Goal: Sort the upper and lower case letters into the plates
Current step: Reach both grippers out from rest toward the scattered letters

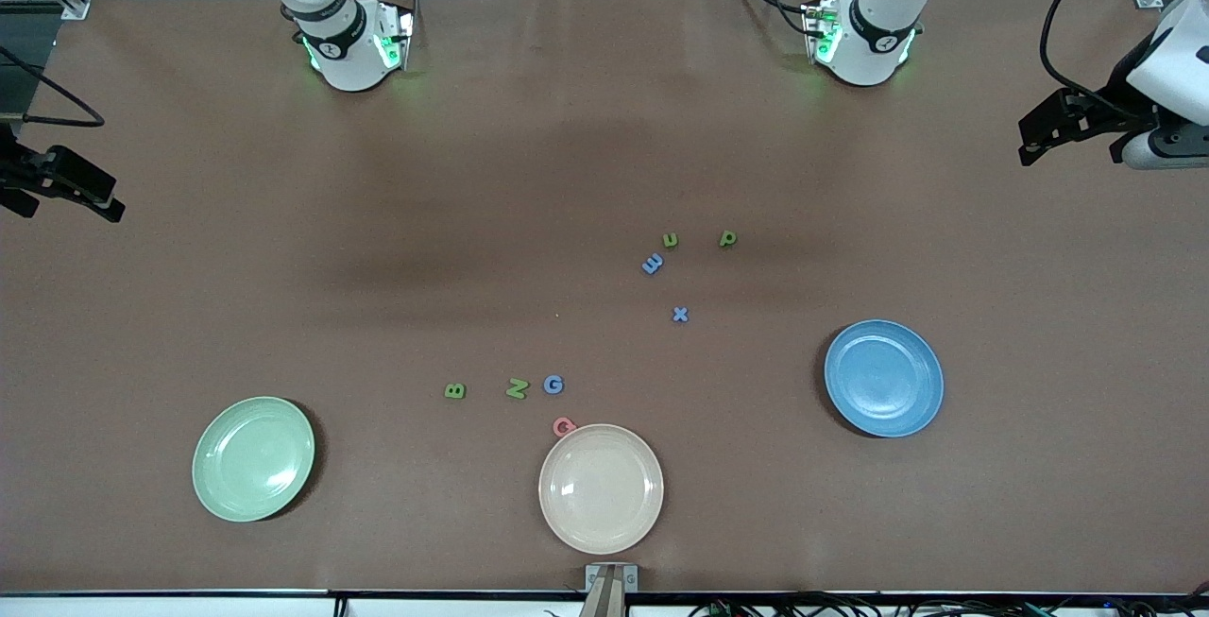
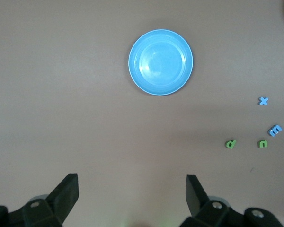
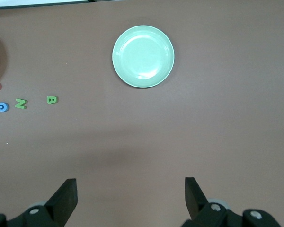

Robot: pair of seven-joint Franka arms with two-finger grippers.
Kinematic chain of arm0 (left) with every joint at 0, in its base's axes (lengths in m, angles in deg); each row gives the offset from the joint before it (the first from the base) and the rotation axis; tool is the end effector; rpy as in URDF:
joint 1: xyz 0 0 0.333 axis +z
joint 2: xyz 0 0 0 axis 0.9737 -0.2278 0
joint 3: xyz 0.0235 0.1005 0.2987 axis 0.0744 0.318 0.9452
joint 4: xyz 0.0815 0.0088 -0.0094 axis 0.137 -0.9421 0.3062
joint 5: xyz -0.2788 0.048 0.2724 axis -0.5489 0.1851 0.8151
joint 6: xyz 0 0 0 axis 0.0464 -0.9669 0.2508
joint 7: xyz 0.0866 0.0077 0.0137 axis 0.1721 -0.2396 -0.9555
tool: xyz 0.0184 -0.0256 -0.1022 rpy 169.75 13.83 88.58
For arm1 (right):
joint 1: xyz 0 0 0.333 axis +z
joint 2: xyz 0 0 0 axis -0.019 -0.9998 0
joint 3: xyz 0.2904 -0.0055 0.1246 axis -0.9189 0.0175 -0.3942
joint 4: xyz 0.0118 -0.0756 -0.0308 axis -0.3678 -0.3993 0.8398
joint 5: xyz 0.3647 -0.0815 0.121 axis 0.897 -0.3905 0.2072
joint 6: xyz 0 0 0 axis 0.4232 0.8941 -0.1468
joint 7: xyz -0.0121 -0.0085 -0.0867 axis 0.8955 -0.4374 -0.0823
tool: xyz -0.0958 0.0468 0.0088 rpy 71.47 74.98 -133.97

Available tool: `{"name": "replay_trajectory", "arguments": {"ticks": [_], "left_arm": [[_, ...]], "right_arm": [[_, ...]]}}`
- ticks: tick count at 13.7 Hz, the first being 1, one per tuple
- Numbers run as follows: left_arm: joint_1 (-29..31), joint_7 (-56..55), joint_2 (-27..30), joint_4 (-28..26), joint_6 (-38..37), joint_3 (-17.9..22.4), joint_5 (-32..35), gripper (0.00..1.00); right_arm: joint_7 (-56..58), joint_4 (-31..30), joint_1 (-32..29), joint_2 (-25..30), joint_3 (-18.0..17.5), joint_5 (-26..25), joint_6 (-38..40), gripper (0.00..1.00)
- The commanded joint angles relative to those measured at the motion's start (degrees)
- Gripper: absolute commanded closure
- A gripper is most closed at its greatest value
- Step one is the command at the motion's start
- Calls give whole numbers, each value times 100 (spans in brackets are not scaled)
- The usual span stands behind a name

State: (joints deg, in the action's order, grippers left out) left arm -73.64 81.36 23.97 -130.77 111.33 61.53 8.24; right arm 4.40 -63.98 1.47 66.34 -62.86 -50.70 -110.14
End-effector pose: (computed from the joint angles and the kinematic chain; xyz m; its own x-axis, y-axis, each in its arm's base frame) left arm 0.5223 -0.0445 0.6442 1.0000 -0.0048 0.0032 -0.0047 -0.9989 -0.0466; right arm 0.5625 -0.0276 0.6414 0.9939 -0.0728 0.0826 -0.0732 -0.9973 0.0017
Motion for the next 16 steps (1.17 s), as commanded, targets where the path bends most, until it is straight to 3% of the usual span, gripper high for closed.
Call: {"name": "replay_trajectory", "arguments": {"ticks": [1, 6, 9, 13, 16], "left_arm": [[32, 128, 37, 35, -11, 37, -94, 0], [-29, 67, -341, 124, -29, -15, -94, 0], [-205, -870, -587, -437, 163, -584, -137, 0], [-214, -1357, -622, -2009, 2006, -1385, -129, 0], [-223, -1357, -718, -3108, 3508, -1842, -129, 0]], "right_arm": [[-18, -76, -65, 132, -45, 80, -42, 0], [-36, -41, 197, -156, -54, 89, -278, 0], [-315, -49, 646, -946, -45, 89, -893, 0], [-1465, 47, 1209, -2325, -54, 80, -2157, 0], [-2352, 555, 1683, -3590, -63, 98, -3167, 0]]}}
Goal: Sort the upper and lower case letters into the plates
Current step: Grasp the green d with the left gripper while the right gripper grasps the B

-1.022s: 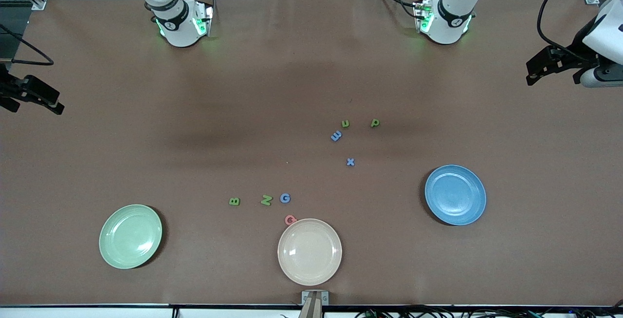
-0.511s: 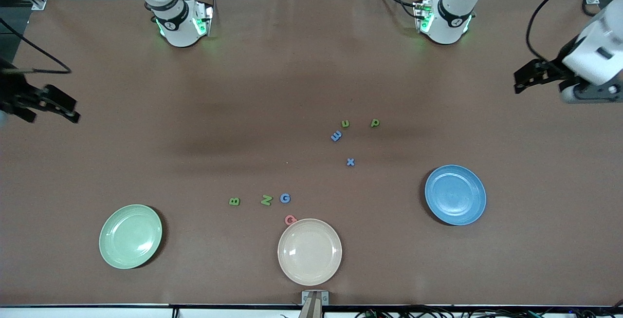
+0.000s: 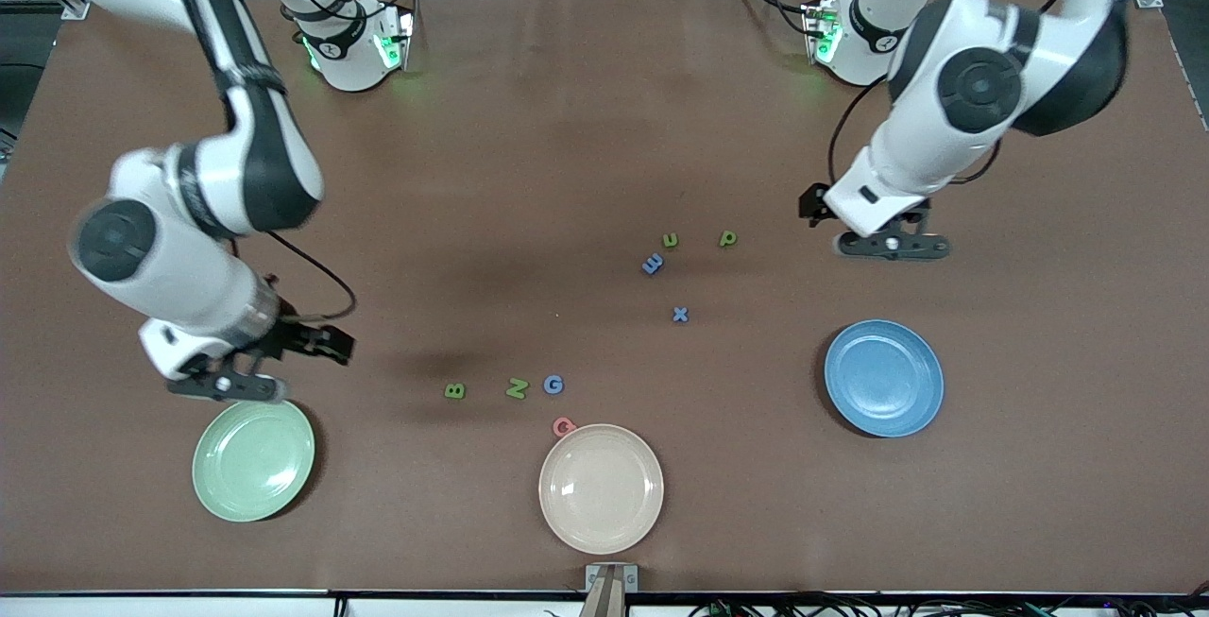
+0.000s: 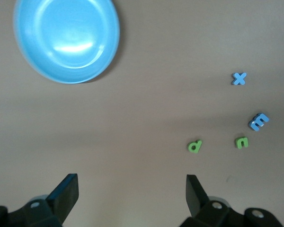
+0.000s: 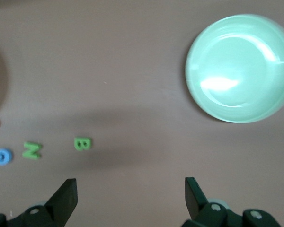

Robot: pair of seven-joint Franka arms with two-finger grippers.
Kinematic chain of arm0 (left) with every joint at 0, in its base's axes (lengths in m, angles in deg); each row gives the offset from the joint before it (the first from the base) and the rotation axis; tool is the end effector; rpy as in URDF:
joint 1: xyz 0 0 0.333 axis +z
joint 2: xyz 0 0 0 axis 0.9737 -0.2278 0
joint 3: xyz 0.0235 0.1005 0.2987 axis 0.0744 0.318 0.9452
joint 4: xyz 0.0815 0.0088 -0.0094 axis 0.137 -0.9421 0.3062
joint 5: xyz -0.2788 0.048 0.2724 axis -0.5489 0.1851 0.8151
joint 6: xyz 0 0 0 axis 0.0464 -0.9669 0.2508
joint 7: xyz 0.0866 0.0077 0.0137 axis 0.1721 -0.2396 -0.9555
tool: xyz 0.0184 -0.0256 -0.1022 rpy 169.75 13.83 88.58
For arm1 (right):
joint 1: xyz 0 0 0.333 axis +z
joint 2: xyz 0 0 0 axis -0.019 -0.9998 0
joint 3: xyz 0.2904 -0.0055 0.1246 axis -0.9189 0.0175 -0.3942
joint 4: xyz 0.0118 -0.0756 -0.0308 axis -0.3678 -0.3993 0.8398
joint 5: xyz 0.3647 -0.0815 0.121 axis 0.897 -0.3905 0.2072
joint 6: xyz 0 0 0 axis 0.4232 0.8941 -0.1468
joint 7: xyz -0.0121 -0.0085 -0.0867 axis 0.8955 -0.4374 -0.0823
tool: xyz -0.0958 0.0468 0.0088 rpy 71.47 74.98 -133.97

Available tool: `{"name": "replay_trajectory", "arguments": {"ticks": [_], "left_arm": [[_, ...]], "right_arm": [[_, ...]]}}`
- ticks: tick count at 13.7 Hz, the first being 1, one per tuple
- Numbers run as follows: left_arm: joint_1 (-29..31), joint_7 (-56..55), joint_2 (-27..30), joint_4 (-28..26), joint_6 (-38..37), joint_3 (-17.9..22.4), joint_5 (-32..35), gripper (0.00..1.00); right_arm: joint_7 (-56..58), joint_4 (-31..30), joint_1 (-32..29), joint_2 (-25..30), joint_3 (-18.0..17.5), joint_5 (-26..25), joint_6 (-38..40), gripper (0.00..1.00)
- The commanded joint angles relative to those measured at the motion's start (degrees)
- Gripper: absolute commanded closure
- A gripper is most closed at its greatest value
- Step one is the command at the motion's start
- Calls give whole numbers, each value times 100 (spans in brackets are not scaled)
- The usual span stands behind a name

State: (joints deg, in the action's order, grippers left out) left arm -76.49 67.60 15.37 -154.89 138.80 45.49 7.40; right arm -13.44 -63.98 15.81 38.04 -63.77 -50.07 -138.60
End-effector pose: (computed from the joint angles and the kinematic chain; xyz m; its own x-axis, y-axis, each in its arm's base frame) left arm 0.5071 -0.2198 0.4070 0.9910 -0.1044 -0.0840 -0.1063 -0.9942 -0.0183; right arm 0.6835 0.1556 0.3719 0.9896 -0.1166 0.0849 -0.1156 -0.9932 -0.0167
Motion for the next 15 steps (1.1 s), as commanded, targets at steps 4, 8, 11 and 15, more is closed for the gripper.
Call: {"name": "replay_trajectory", "arguments": {"ticks": [4, 8, 11, 15], "left_arm": [[-94, 46, -543, -1393, 2197, -556, 16, 11], [-359, 37, -1080, -1587, 2585, -556, 349, 25], [-420, 37, -1475, -1543, 2760, -556, 639, 30], [-473, -242, -2020, -1333, 2990, -547, 1088, 33]], "right_arm": [[-950, 750, 646, -1870, 29, 123, -1571, 0], [-1179, 750, 893, -2302, 38, 123, -2038, 0], [-1135, 750, 893, -2267, 38, 132, -2021, 5], [-1073, 706, 849, -2214, 46, 70, -1864, 5]]}}
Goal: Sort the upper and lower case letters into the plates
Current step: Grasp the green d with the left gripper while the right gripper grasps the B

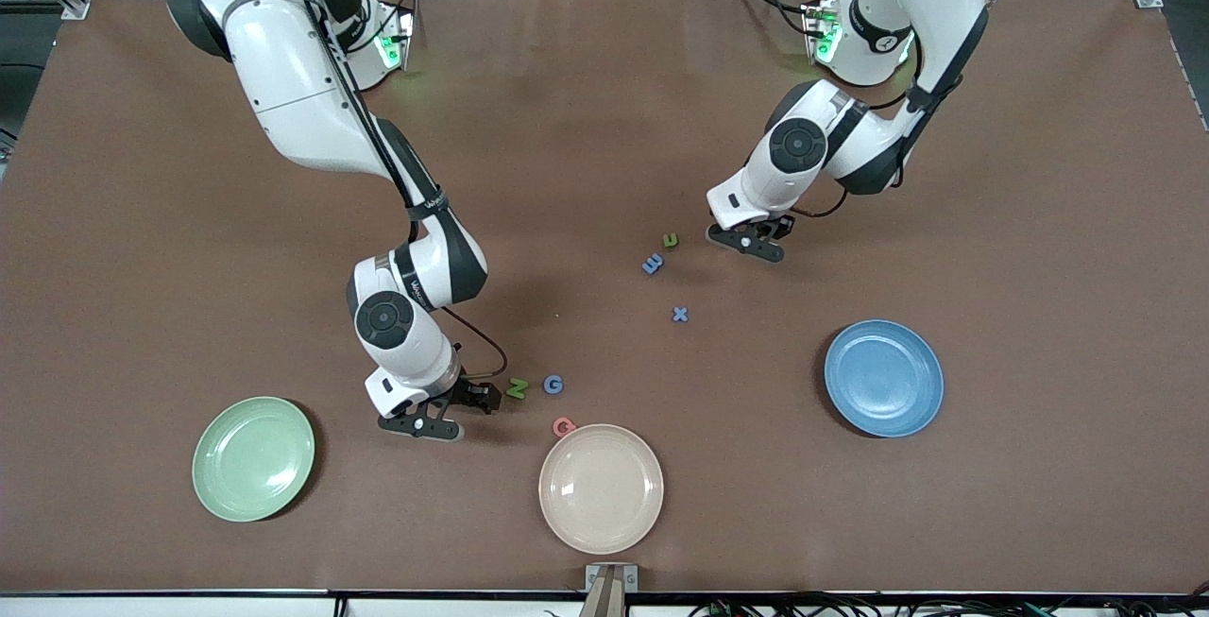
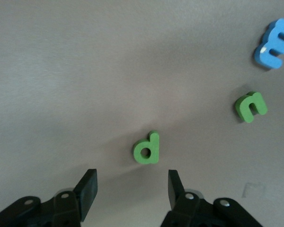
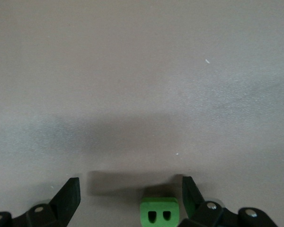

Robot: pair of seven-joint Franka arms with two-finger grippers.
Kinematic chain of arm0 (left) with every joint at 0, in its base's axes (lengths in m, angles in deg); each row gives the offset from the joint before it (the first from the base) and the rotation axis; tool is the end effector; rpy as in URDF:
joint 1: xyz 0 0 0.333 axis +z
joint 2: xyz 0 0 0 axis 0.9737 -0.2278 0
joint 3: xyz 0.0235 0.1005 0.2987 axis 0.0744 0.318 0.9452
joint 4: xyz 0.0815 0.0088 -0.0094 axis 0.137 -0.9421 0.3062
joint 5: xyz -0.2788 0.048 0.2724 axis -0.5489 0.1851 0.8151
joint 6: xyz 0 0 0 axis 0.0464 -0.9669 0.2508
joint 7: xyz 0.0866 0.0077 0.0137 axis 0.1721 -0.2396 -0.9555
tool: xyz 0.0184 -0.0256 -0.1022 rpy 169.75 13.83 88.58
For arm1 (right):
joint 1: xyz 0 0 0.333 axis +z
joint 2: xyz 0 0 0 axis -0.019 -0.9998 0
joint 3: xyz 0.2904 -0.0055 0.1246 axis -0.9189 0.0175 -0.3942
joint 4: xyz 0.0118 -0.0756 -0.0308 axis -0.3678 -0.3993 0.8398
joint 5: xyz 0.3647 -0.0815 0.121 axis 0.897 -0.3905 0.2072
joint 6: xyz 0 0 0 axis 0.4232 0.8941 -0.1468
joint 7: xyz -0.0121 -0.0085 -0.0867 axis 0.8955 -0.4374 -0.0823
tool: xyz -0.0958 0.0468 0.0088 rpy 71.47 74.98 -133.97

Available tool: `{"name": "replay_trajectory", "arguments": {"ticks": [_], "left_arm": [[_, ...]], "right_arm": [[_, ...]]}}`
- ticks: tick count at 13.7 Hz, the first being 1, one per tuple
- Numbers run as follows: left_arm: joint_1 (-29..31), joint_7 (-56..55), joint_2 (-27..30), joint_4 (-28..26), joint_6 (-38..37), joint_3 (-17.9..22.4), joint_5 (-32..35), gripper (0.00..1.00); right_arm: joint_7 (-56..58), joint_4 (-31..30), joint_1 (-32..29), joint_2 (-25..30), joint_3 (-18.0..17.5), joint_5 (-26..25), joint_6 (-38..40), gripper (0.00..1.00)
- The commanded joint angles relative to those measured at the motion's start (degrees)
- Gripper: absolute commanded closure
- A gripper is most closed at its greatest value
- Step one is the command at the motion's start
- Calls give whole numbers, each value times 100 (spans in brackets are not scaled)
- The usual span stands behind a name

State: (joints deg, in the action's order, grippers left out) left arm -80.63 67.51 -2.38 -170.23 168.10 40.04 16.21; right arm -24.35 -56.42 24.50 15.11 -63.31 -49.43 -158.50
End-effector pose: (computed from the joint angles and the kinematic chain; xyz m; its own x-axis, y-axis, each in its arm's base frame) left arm 0.4227 -0.2924 0.1954 0.9177 -0.3798 -0.1162 -0.3749 -0.9250 0.0622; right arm 0.6927 0.2697 0.1768 0.9750 -0.1602 0.1540 -0.1522 -0.9864 -0.0625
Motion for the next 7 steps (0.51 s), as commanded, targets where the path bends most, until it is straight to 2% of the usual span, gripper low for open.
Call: {"name": "replay_trajectory", "arguments": {"ticks": [1, 4, 5, 7], "left_arm": [[-129, -375, -307, 245, 60, -2, 208, 34], [-235, -385, -501, 368, 60, 42, 217, 40], [-235, -385, -571, 403, 51, 42, 217, 42], [-227, -481, -659, 526, 25, 42, 470, 44]], "right_arm": [[79, -49, -12, 96, 9, -11, 232, 5], [299, -66, -29, 149, 9, -3, 697, 8], [299, -67, -21, 157, 9, -3, 751, 14], [299, -67, -21, 157, 0, -3, 769, 34]]}}
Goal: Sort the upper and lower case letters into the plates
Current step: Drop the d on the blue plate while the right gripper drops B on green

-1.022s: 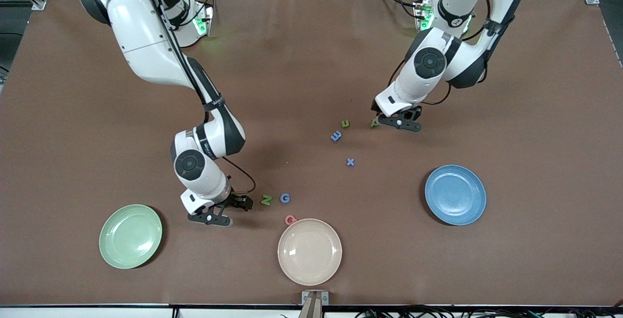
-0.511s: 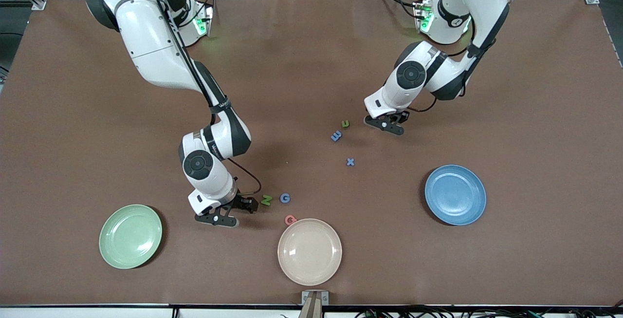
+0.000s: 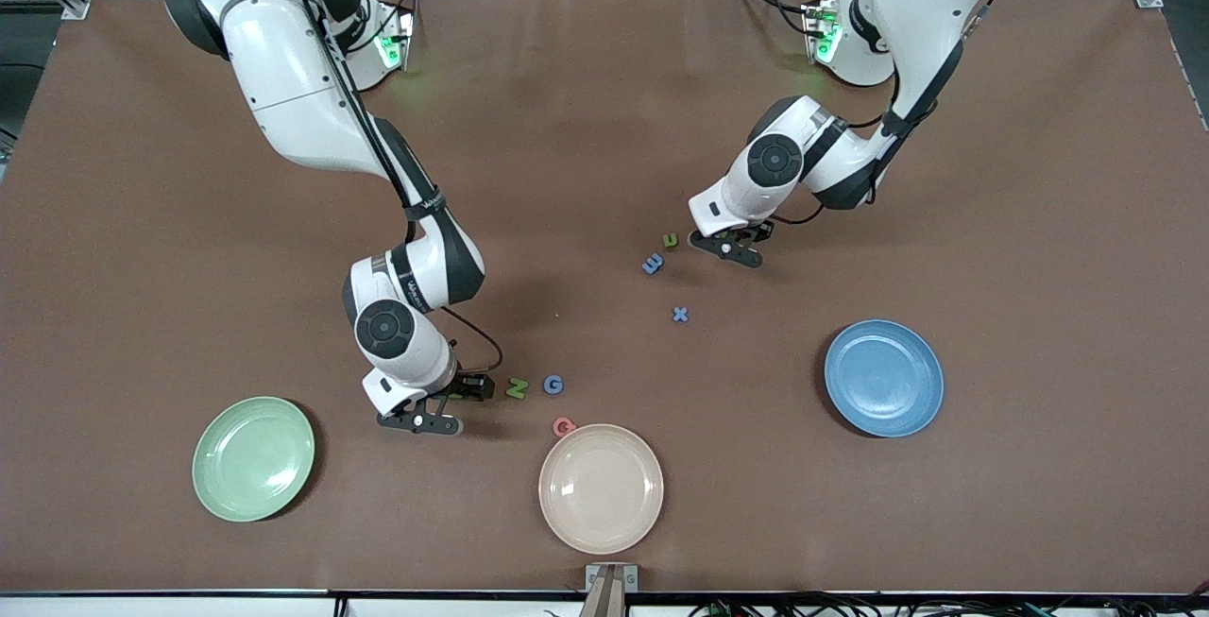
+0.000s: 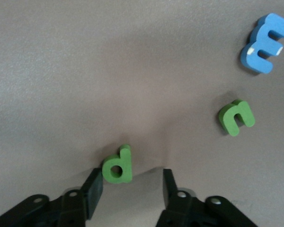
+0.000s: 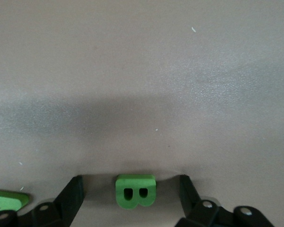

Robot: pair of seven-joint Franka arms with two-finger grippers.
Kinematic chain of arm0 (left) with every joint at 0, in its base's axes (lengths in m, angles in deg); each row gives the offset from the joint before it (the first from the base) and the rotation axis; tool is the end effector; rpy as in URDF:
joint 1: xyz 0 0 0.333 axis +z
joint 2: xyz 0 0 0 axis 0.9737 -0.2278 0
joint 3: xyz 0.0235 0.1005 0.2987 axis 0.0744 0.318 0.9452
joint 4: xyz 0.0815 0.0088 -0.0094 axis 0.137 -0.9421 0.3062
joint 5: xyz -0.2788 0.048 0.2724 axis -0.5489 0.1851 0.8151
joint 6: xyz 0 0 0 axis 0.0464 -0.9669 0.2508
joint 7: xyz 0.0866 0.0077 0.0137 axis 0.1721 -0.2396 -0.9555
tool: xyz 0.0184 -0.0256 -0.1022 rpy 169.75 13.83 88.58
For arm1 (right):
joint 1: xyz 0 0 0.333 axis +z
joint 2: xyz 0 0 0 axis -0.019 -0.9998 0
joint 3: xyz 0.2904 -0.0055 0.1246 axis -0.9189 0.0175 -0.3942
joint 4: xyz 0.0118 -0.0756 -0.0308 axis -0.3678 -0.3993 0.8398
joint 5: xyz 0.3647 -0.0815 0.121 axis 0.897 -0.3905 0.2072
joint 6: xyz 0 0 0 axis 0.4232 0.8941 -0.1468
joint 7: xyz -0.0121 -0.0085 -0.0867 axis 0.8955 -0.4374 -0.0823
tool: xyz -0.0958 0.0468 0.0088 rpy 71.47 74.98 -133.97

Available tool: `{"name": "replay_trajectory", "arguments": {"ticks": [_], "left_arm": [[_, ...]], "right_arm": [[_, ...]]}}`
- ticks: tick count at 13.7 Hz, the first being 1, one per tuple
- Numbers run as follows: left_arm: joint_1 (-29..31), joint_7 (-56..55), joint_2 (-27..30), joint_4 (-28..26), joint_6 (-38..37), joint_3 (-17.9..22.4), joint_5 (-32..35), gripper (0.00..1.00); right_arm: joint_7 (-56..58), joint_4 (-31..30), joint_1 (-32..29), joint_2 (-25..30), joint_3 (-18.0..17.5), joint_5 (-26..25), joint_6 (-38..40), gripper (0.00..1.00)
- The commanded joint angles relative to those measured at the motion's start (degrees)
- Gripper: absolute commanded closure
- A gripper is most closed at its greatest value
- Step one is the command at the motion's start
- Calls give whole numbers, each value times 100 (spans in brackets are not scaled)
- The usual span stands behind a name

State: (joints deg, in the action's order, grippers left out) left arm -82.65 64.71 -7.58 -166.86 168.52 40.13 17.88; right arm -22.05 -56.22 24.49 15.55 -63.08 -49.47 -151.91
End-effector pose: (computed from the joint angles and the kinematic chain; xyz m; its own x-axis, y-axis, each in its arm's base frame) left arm 0.4223 -0.3159 0.1742 0.9153 -0.3794 -0.1352 -0.3712 -0.9249 0.0822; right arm 0.6854 0.2641 0.1727 0.9904 -0.1208 0.0669 -0.1208 -0.9927 -0.0052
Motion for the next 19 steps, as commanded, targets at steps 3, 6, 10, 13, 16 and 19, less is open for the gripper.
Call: {"name": "replay_trajectory", "arguments": {"ticks": [3, 6, 10, 13, 16, 19], "left_arm": [[1, -404, -227, 260, -18, 42, 568, 49], [10, -544, -245, 269, -27, 42, 569, 82], [325, -755, 35, 697, -821, 112, 569, 100], [940, -694, 133, 1760, -2317, 112, 577, 100], [1748, -650, -7, 2289, -2488, 130, 691, 100], [2041, -659, -901, 3149, -2479, 130, 920, 98]], "right_arm": [[69, -78, -81, 123, -14, 2, 101, 70], [78, -34, -204, 149, 3, -7, 92, 95], [1785, 806, -975, 255, 21, -25, 1065, 97], [3501, 933, -1565, 228, 178, -348, 902, 96], [3919, 889, -1716, 167, 241, -1330, 506, 45], [3901, 714, -1742, 140, 241, -1493, -74, 1]]}}
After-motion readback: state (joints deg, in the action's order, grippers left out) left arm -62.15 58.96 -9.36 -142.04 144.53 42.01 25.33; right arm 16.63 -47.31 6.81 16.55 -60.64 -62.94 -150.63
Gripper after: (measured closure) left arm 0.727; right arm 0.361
